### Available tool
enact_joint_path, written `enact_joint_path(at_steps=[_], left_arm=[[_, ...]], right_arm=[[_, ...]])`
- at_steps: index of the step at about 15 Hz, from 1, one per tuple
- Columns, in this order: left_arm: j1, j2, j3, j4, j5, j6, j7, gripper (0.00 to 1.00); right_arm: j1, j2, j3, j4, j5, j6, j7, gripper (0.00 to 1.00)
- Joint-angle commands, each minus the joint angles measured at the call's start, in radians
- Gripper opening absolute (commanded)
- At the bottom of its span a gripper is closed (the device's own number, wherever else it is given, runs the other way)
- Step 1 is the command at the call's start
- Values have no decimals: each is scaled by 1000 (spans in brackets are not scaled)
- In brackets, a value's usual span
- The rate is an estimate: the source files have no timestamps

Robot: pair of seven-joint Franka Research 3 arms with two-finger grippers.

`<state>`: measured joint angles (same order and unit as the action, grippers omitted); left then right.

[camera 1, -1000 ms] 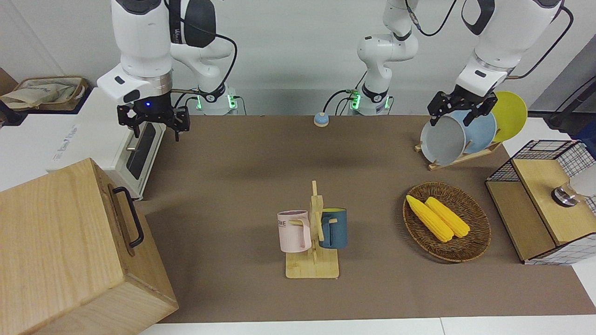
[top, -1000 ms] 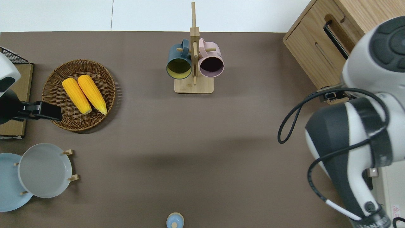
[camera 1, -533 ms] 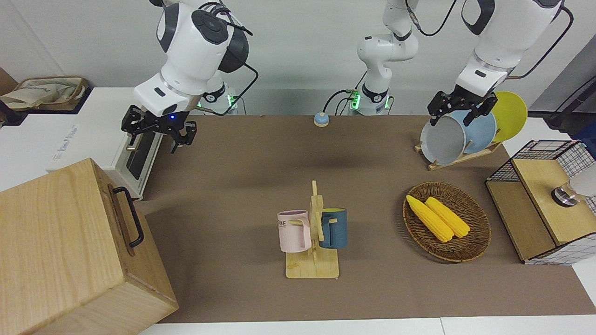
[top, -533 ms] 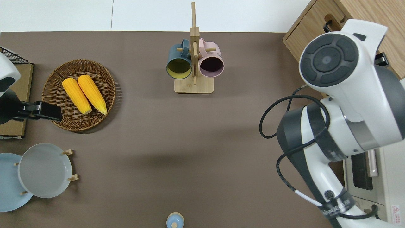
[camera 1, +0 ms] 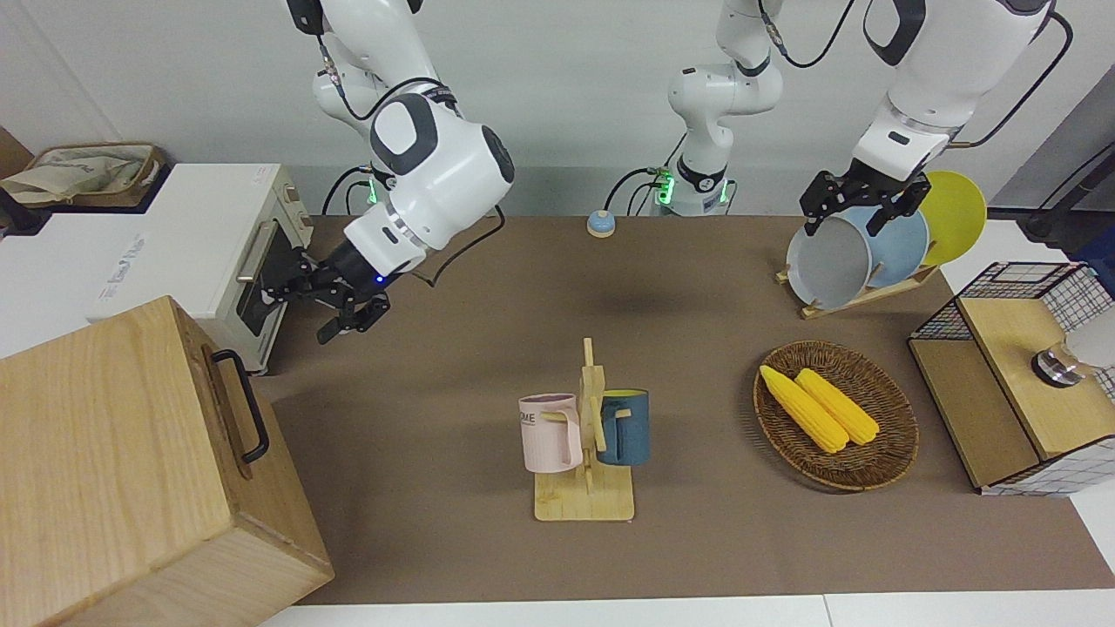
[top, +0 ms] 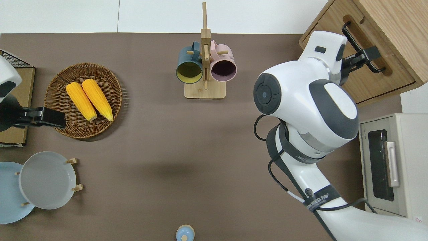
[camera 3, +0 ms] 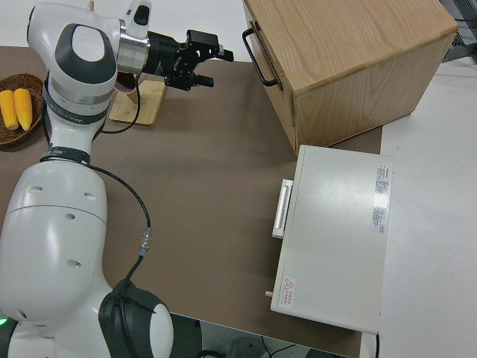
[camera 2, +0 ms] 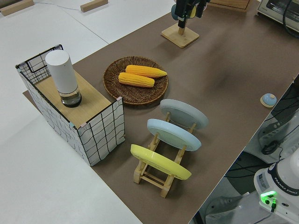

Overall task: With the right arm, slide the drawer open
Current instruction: 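Reach the right gripper up to the black drawer handle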

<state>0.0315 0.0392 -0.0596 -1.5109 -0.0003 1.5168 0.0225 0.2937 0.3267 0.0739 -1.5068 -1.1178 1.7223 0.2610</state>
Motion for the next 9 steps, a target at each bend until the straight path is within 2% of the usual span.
enact_joint_path(at_steps=[1,5,9], left_arm=[[4,11,-6,24,17,-20,10,993],[4,11,-6,24,17,-20,10,993],[4,11,-6,24,17,-20,10,993]], right_arm=[[-4,15,12,-52,-141,48,56,979],[-10,52,12,-99,-328,62,133,979],[-31,89,12,-119,-447,62,196,979]])
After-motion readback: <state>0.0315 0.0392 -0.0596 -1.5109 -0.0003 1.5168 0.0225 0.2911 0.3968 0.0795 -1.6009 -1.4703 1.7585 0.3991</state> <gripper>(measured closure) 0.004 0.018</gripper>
